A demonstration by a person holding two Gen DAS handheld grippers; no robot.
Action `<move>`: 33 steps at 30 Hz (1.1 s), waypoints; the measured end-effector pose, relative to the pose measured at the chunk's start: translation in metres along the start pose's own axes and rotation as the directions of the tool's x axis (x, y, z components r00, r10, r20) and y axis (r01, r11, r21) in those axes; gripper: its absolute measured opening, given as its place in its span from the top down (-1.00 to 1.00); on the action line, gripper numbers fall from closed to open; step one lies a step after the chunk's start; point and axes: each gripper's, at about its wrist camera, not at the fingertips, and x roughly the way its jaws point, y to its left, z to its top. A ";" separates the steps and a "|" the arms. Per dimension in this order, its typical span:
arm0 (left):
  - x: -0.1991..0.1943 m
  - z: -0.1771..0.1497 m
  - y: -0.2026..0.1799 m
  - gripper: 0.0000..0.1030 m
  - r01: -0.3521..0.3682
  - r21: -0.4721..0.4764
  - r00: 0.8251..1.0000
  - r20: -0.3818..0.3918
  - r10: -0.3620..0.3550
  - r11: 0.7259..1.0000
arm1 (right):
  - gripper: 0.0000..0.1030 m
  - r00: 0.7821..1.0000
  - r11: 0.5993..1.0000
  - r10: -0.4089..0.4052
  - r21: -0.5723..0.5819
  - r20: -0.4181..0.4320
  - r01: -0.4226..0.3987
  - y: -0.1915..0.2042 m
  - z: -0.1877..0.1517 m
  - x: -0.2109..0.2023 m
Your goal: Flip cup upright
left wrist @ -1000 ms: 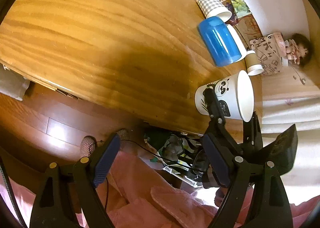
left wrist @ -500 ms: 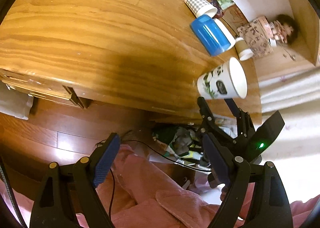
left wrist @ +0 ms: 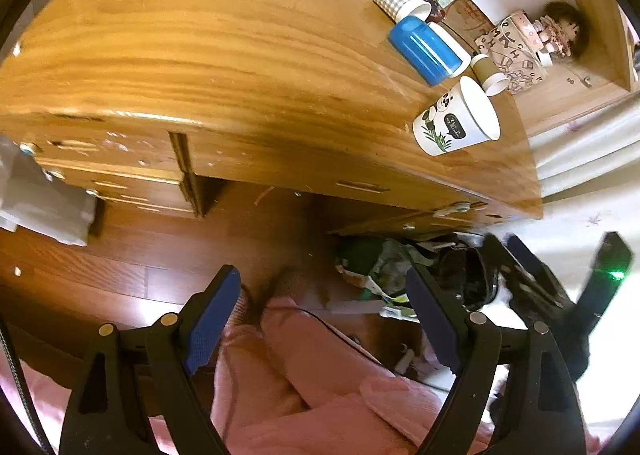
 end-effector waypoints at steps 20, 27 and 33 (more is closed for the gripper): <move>-0.114 0.006 -0.135 -0.91 -0.152 0.161 0.914 0.398 0.077 0.975 | -0.62 0.999 0.986 0.016 0.163 0.040 -0.022 -0.023 0.047 -0.150; -0.141 -0.009 -0.154 -0.91 -0.243 0.146 0.828 0.547 0.126 0.959 | -0.75 0.992 0.980 0.027 0.191 0.123 -0.050 -0.031 0.060 -0.190; -0.158 -0.025 -0.166 -0.91 -0.275 0.141 0.752 0.648 0.122 0.951 | -0.76 0.987 0.970 0.061 0.224 0.148 -0.094 -0.037 0.062 -0.204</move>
